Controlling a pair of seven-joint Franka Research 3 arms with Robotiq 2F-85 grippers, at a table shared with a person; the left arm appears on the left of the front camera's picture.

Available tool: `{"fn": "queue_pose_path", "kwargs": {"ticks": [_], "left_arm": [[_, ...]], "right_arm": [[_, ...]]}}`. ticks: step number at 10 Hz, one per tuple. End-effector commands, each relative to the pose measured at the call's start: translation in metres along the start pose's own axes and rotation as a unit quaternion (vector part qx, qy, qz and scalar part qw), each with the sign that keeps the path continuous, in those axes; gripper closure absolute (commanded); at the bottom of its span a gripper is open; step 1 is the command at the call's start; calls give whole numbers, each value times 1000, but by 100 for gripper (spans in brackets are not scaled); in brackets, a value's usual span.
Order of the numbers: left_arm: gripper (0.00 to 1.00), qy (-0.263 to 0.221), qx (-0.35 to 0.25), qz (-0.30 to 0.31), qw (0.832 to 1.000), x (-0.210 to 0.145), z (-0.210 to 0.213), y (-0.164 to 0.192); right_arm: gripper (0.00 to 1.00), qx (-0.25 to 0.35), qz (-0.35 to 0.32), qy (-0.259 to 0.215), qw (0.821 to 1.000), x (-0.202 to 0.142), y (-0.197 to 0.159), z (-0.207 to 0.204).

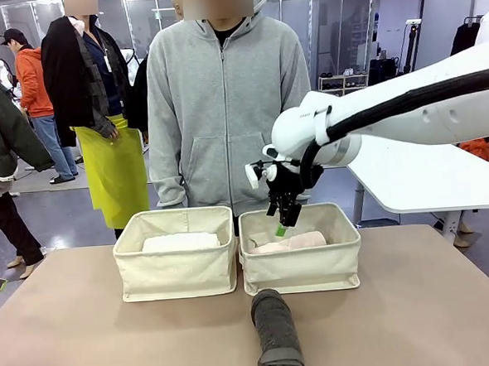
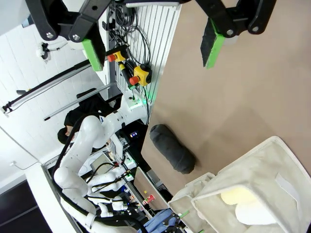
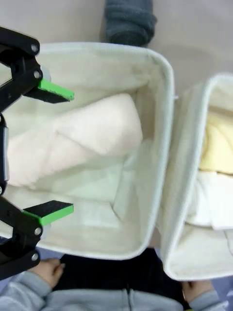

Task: Divide the towels into two baskets.
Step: Pick up one hotel-folded towel from the bottom of the table and place it in the Fabric basket indicated by the person.

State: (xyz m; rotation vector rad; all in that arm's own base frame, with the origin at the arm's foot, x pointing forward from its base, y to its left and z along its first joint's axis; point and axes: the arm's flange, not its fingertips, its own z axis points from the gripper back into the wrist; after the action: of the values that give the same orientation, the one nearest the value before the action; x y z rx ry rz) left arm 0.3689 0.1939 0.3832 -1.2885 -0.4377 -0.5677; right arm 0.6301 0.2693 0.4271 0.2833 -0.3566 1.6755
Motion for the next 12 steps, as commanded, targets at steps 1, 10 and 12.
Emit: {"fn": "queue_pose_path", "kwargs": {"ticks": [1, 10, 12], "left_arm": [[0, 0, 0, 2, 1000, -2, 0, -5], [0, 0, 0, 2, 1000, -2, 0, -5], [0, 0, 0, 2, 1000, -2, 0, -5]], "right_arm": [[0, 34, -58, -64, 996, -41, 54, 47], [0, 248, -412, -258, 838, -297, 154, 179], [0, 221, -495, -276, 793, -346, 192, 197]]}}
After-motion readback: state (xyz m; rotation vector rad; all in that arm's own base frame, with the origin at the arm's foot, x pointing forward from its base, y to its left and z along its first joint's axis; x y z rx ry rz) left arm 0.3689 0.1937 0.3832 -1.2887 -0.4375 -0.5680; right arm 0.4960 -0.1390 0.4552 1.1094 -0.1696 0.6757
